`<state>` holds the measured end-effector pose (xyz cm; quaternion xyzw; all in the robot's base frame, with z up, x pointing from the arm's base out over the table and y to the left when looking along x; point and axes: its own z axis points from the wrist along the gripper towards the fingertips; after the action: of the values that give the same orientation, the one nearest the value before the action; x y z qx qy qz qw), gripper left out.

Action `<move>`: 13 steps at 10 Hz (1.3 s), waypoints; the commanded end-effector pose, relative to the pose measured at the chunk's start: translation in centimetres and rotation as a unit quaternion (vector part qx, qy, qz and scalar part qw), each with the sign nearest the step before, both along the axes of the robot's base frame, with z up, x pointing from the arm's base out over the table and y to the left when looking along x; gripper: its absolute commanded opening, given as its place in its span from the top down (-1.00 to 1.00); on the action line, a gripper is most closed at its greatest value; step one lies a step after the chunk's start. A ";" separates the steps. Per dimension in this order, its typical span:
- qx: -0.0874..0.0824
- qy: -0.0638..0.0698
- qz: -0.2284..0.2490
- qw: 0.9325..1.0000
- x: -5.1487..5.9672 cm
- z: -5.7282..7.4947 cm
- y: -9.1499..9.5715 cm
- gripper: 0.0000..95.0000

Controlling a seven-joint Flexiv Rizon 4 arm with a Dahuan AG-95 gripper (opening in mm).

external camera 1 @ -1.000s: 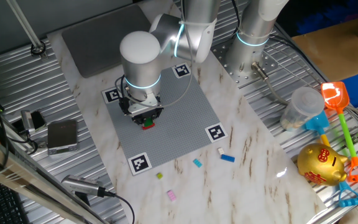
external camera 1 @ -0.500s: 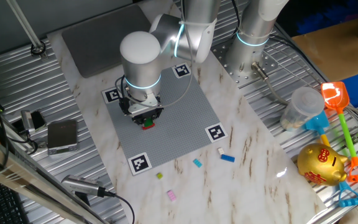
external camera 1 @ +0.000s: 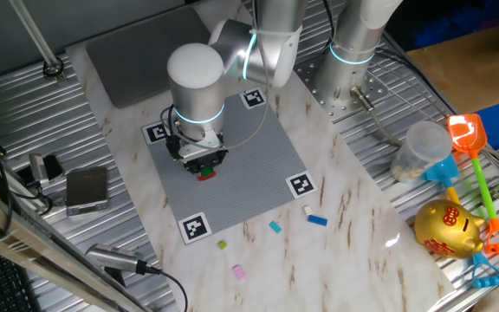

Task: Build with small Lego blocks

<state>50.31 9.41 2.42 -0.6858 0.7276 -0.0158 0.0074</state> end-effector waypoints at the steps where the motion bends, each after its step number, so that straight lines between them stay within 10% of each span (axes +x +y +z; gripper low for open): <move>1: -0.001 -0.002 0.002 1.000 0.0 0.0 0.0 1.00; 2: -0.002 -0.002 0.005 1.000 0.0 0.0 0.0 0.20; 6: -0.003 -0.002 0.005 1.000 0.0 0.0 0.0 0.20; 7: -0.003 -0.002 0.004 1.000 0.0 0.0 0.0 -0.20; 12: -0.003 -0.002 -0.010 1.000 -0.1 0.4 -0.1 -0.20; 13: -0.004 -0.002 -0.015 1.000 -0.1 0.9 -0.5 0.20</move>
<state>50.28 8.80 3.38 -0.6741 0.7383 -0.0220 0.0066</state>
